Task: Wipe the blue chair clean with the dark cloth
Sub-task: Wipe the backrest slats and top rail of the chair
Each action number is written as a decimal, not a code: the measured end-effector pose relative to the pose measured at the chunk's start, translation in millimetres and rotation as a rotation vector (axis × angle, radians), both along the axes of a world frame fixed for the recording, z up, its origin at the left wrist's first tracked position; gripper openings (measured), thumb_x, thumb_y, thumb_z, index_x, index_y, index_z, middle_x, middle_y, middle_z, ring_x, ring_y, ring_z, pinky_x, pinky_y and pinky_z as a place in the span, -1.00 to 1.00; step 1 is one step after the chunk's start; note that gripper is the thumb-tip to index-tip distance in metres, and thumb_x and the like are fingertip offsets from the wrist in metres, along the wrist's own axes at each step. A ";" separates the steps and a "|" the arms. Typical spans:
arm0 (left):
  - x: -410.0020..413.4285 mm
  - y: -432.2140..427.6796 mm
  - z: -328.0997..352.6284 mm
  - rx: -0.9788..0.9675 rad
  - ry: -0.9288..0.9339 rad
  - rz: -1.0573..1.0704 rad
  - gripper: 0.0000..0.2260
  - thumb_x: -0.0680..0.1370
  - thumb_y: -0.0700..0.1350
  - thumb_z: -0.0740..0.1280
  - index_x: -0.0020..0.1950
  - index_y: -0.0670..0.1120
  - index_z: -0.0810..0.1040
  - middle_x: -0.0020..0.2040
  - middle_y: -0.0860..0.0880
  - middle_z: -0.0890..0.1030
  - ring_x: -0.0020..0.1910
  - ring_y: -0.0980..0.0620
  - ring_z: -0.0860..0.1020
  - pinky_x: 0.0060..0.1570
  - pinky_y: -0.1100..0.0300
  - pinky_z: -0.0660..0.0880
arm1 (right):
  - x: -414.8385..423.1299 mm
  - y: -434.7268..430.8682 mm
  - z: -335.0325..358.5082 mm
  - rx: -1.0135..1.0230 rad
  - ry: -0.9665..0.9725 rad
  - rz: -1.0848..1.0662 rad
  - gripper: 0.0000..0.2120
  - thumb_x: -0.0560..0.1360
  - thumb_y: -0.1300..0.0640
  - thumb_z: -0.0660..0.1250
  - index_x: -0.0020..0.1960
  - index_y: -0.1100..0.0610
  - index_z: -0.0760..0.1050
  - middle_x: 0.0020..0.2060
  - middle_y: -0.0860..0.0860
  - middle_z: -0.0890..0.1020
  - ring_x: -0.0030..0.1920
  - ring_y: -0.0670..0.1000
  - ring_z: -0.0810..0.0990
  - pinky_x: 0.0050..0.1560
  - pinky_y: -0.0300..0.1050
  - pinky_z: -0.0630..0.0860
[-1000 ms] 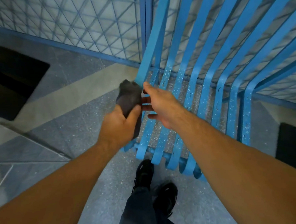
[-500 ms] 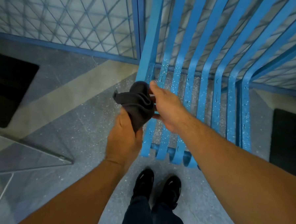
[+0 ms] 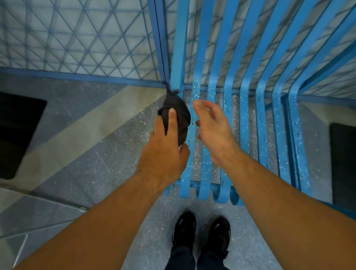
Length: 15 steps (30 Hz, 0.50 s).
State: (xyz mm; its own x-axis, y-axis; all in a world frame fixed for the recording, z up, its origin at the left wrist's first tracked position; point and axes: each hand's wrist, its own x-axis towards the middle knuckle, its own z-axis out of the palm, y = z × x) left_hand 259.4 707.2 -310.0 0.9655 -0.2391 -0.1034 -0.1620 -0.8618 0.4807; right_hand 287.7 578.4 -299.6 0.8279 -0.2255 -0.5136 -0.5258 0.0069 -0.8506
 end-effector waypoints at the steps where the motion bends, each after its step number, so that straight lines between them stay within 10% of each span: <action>1: -1.1 1.7 1.5 -0.112 0.027 0.009 -0.30 0.58 -0.02 0.23 0.59 -0.05 -0.12 0.48 -0.07 0.12 0.17 0.03 0.43 -0.01 0.25 0.45 | 1.6 1.1 0.1 0.010 -0.027 0.037 -0.46 0.50 -0.28 0.27 0.41 -0.10 0.35 0.30 -0.13 0.49 0.22 -0.10 0.52 0.15 -0.04 0.53; 6: 2.7 9.4 11.6 -0.778 0.324 0.426 -0.52 0.66 -0.12 0.10 0.56 0.14 0.09 0.27 0.15 0.48 0.11 0.22 0.54 0.07 0.23 0.48 | 11.9 15.9 -8.5 0.162 -0.022 0.228 -0.32 0.46 -0.17 0.41 0.49 -0.13 0.22 0.33 -0.03 0.49 0.21 -0.06 0.54 0.00 -0.18 0.54; 10: 13.3 30.3 0.3 -0.793 0.502 0.614 -0.58 0.61 0.09 0.22 0.46 0.06 0.32 0.30 0.07 0.49 0.13 0.14 0.53 0.13 0.09 0.50 | 18.6 16.1 -15.7 0.093 -0.028 0.320 -0.22 0.39 -0.08 0.51 0.50 -0.03 0.22 0.19 0.02 0.59 0.12 -0.02 0.62 0.11 0.00 0.60; 15: -10.9 44.9 -5.4 -0.759 1.021 0.744 -0.39 0.53 0.38 0.07 0.13 -0.09 0.59 0.00 -0.07 0.70 0.08 -0.05 0.62 0.20 -0.11 0.46 | 18.0 8.2 -14.9 -0.037 0.026 0.383 -0.61 0.40 -0.09 0.50 0.11 0.11 0.56 -0.04 0.01 0.69 -0.05 0.01 0.69 0.00 0.06 0.65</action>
